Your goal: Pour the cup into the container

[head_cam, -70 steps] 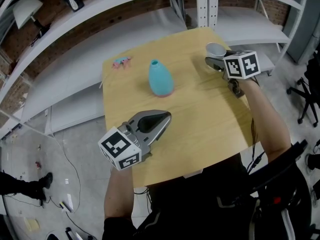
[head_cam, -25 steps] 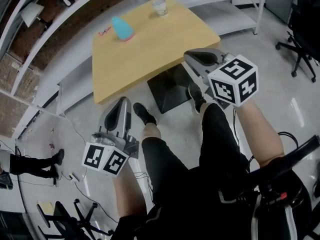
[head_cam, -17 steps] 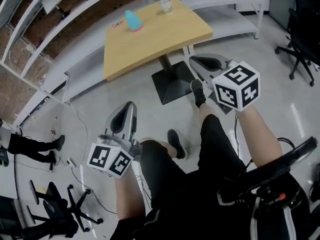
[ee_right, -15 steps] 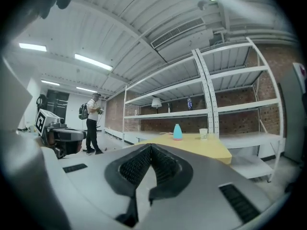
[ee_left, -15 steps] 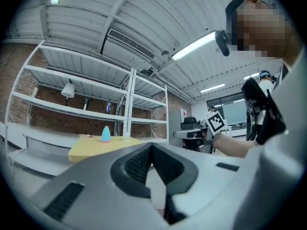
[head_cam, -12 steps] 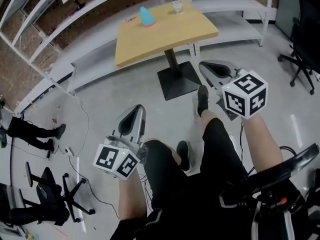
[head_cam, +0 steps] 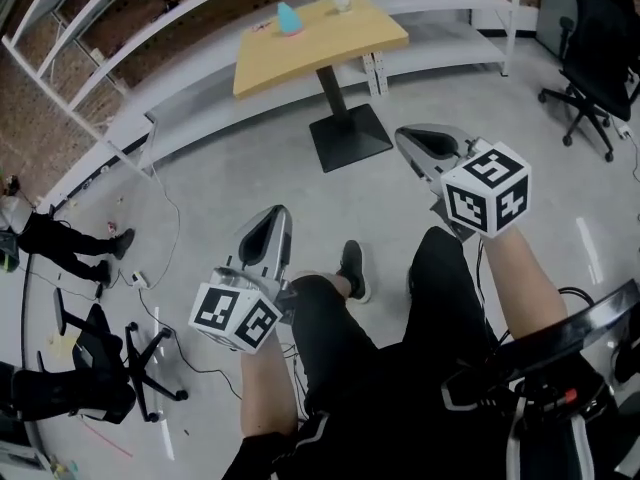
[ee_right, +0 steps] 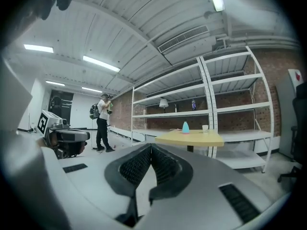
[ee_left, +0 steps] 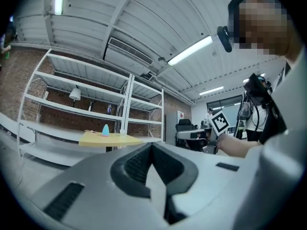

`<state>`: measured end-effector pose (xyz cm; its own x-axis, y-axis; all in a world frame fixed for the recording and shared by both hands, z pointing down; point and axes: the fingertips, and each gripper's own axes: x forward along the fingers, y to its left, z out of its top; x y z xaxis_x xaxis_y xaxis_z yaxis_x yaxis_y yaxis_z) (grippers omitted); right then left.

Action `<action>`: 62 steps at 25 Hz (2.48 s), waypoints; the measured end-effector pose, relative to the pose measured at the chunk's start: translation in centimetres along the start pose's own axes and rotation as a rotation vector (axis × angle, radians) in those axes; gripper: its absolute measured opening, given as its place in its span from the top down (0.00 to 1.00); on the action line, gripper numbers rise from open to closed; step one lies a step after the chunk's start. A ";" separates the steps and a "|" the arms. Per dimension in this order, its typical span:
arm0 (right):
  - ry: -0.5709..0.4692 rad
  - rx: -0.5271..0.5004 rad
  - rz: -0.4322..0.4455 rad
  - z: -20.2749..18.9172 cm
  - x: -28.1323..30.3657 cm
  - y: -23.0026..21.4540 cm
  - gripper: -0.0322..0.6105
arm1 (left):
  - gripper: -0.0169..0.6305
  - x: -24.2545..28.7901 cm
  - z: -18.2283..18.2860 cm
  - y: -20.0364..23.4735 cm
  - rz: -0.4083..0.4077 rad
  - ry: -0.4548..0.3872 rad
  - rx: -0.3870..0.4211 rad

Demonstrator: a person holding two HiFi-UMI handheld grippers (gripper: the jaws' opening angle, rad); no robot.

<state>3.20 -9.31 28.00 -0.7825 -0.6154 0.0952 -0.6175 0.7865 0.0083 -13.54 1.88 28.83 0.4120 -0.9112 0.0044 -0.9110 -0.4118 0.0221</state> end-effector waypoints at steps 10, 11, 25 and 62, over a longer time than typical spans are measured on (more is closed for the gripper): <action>0.022 0.017 0.018 -3.3 -15.4 14.0 0.95 | 0.99 -16.2 -1.8 -13.3 -0.020 0.039 -0.009; 0.024 0.021 0.024 -3.6 -16.8 15.0 0.95 | 0.99 -17.5 -1.7 -14.6 -0.018 0.040 -0.005; 0.009 0.020 0.046 -4.3 -34.7 28.5 0.95 | 0.99 -34.6 -2.4 -29.9 -0.024 0.055 0.005; -0.027 0.018 -0.010 -4.0 -49.5 34.3 0.95 | 0.99 -42.4 -1.9 -38.9 -0.033 0.011 -0.053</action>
<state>21.01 48.35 27.60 -0.7780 -0.6245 0.0678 -0.6264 0.7794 -0.0091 4.48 56.52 29.66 0.4421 -0.8969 0.0133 -0.8948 -0.4400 0.0757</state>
